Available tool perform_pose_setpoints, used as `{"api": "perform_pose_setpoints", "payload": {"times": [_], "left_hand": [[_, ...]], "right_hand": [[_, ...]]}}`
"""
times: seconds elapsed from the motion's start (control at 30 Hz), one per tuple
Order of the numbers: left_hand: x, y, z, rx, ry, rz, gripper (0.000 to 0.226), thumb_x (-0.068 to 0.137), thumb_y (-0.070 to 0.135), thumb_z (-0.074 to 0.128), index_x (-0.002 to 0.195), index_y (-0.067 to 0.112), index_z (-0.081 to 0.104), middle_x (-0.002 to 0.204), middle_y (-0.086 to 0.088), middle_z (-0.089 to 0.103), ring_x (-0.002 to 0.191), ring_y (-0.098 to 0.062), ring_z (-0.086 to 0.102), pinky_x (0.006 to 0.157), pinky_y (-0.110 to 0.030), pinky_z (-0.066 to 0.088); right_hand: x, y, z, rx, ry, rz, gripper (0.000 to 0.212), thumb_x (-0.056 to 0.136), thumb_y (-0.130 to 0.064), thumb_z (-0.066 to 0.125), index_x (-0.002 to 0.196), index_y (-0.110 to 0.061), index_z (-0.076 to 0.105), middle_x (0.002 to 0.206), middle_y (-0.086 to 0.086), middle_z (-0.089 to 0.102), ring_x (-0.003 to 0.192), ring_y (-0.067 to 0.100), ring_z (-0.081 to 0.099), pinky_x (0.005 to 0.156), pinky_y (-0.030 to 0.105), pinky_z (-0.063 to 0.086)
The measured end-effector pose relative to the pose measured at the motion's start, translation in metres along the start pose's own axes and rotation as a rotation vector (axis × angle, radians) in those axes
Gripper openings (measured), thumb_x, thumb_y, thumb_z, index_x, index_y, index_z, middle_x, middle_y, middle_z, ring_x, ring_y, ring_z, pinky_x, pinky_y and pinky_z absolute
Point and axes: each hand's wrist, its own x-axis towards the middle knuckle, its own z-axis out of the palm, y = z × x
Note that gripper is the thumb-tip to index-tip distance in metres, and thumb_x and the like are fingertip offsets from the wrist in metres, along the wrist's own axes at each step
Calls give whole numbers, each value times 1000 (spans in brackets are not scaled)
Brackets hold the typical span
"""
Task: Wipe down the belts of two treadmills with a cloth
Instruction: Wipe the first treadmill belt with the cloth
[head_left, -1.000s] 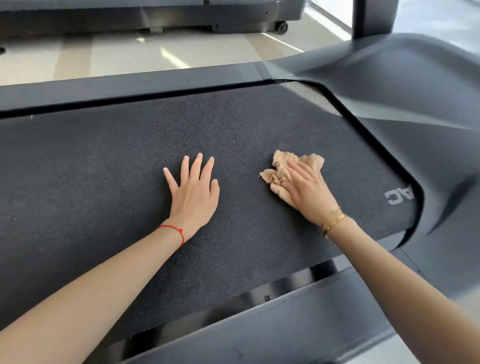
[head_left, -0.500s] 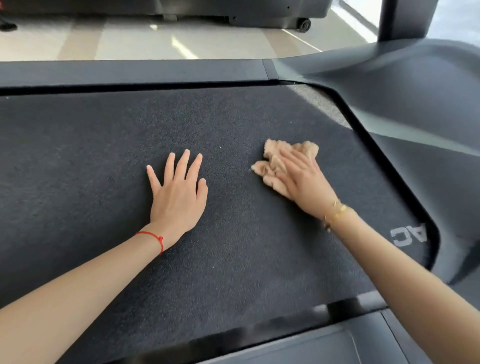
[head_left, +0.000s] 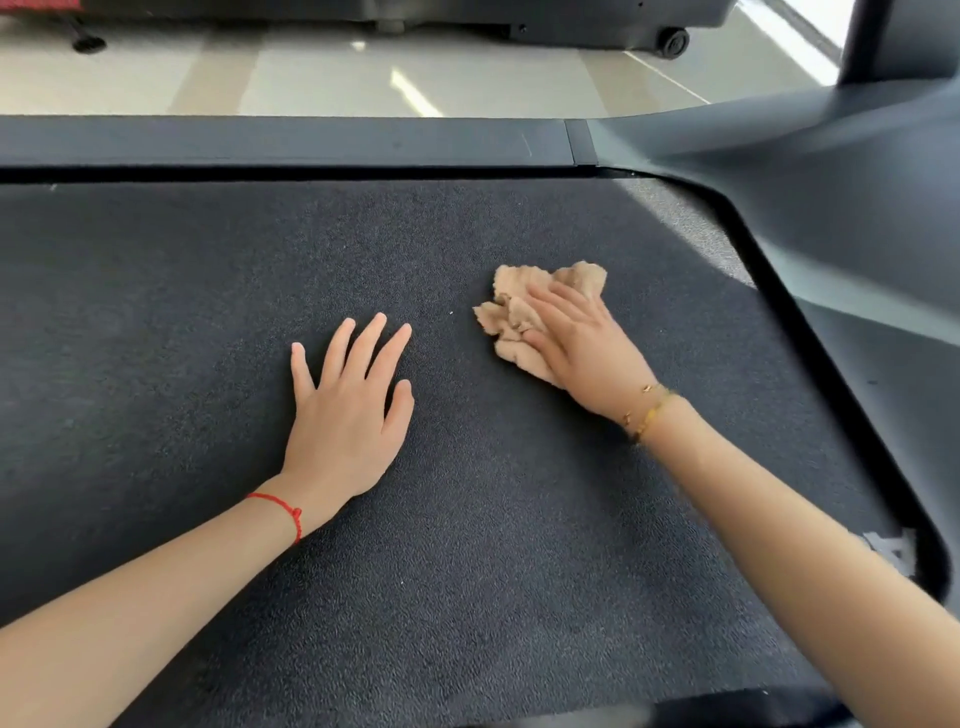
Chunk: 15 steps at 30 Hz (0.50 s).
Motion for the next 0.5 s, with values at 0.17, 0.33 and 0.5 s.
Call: {"api": "perform_pose_setpoints", "payload": {"times": [0.17, 0.33, 0.5], "left_hand": [[0, 1, 1, 16, -12, -10, 63, 96, 46, 13, 157, 30, 21, 164, 4, 20, 153, -22, 12, 118, -65, 9], [0, 1, 1, 33, -21, -11, 63, 97, 44, 14, 157, 28, 21, 164, 2, 20, 153, -23, 12, 118, -65, 10], [1, 1, 0, 11, -10, -16, 62, 97, 44, 18, 156, 29, 26, 163, 4, 23, 152, -22, 14, 118, -64, 10]], "right_hand": [[51, 54, -13, -144, -26, 192, 85, 90, -73, 14, 104, -10, 70, 116, 16, 63, 120, 39, 50, 106, 56, 32], [87, 10, -4, -85, -68, 219, 79, 84, -62, 14, 113, -10, 67, 129, 15, 59, 124, 36, 46, 109, 50, 26], [48, -45, 2, -23, -89, -2, 77, 87, -56, 18, 115, -3, 66, 126, 19, 62, 121, 40, 51, 110, 50, 22]]}}
